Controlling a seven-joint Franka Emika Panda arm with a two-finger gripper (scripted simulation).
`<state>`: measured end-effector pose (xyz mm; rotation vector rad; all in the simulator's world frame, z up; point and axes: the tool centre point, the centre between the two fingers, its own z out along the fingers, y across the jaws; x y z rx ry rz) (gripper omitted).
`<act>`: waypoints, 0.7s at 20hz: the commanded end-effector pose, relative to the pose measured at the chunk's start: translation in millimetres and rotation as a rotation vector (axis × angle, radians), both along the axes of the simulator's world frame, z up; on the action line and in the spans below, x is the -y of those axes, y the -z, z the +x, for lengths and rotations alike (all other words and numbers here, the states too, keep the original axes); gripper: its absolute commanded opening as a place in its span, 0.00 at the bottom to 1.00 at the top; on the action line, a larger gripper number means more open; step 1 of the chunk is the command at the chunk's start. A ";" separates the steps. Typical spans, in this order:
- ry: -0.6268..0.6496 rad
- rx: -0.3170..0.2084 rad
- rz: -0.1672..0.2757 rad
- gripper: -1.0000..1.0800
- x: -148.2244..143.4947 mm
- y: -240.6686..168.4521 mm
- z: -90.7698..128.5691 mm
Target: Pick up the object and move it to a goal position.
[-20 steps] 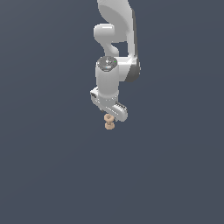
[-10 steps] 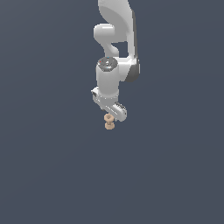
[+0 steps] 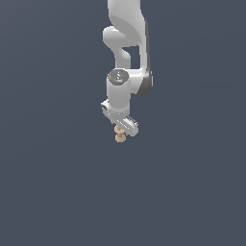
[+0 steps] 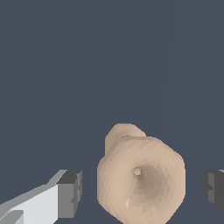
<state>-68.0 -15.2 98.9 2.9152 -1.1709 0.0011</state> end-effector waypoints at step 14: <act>0.002 -0.001 0.000 0.00 -0.1 26.5 -0.1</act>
